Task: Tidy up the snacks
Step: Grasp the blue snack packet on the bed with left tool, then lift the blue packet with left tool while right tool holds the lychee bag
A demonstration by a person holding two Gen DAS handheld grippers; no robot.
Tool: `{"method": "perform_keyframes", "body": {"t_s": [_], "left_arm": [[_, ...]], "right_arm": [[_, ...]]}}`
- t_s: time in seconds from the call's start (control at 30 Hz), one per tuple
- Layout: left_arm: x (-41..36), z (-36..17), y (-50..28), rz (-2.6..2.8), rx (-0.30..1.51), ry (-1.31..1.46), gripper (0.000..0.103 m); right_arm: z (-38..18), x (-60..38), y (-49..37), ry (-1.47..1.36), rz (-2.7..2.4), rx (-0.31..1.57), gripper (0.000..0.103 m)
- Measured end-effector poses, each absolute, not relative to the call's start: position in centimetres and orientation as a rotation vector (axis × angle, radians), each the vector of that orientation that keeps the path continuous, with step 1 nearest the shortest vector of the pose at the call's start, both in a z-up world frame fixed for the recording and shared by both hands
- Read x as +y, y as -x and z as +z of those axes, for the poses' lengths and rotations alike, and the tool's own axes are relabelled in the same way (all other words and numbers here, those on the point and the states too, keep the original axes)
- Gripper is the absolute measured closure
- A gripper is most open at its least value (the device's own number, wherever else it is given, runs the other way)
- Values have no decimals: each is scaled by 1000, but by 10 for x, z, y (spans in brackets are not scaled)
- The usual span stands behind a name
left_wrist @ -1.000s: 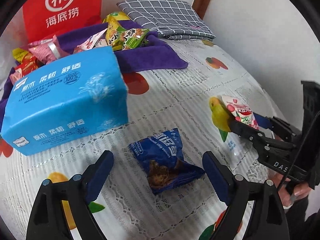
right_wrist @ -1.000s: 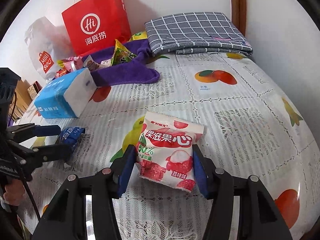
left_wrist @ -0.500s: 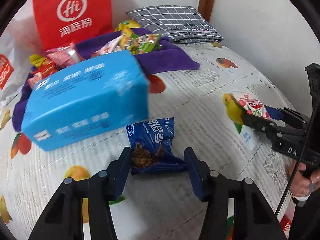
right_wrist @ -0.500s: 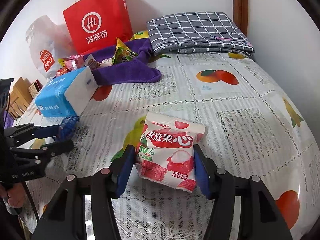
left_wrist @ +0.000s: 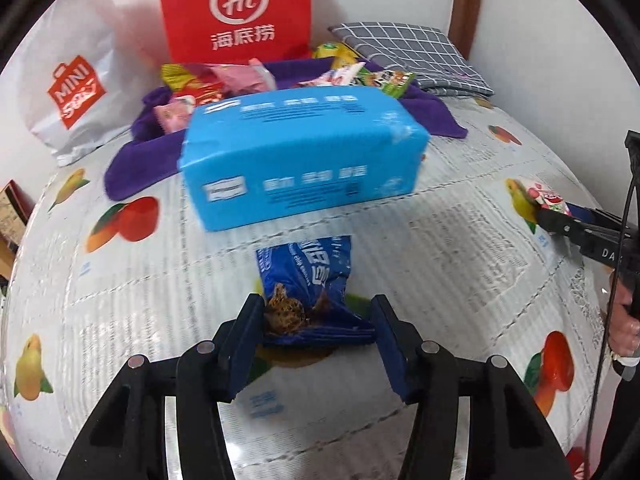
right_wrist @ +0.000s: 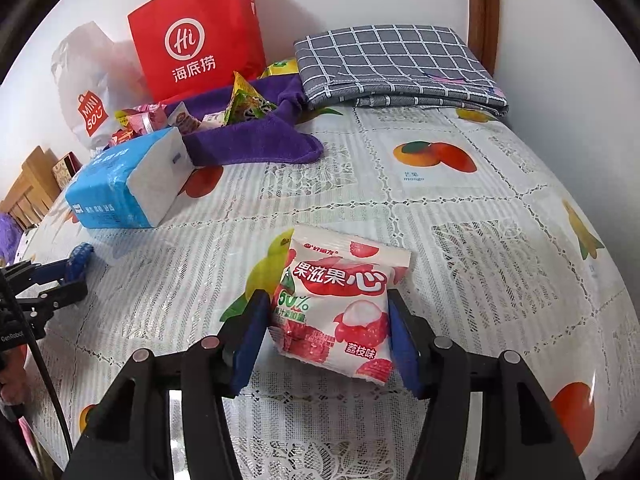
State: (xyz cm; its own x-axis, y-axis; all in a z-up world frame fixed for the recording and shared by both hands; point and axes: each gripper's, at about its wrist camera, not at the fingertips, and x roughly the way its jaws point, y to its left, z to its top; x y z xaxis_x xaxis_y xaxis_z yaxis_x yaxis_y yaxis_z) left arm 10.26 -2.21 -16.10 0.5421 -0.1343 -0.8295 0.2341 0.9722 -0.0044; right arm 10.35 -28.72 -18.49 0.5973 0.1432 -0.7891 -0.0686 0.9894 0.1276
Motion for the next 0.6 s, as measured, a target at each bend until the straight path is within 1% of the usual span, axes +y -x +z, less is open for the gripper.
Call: {"method": "perform_keyframes", "body": {"t_s": [0.07, 0.13, 0.47, 0.5, 0.57, 0.6], "left_arm": [[-16, -161, -99, -206, 962, -109, 50], [-10, -160, -96, -199, 957, -97, 51], [29, -156, -87, -181, 958, -34, 51], [31, -156, -86, -185, 958, -27, 51], [37, -155, -87, -207, 958, -7, 43], [38, -155, -87, -215, 959, -5, 41]], "right_arm": [[-184, -288, -103, -94, 122, 919, 45], [-183, -287, -100, -93, 125, 915, 49], [-173, -233, -85, -87, 238, 935, 50], [-172, -228, -84, -91, 248, 937, 50], [-172, -215, -83, -102, 298, 952, 50], [-172, -208, -82, -85, 314, 958, 50]]}}
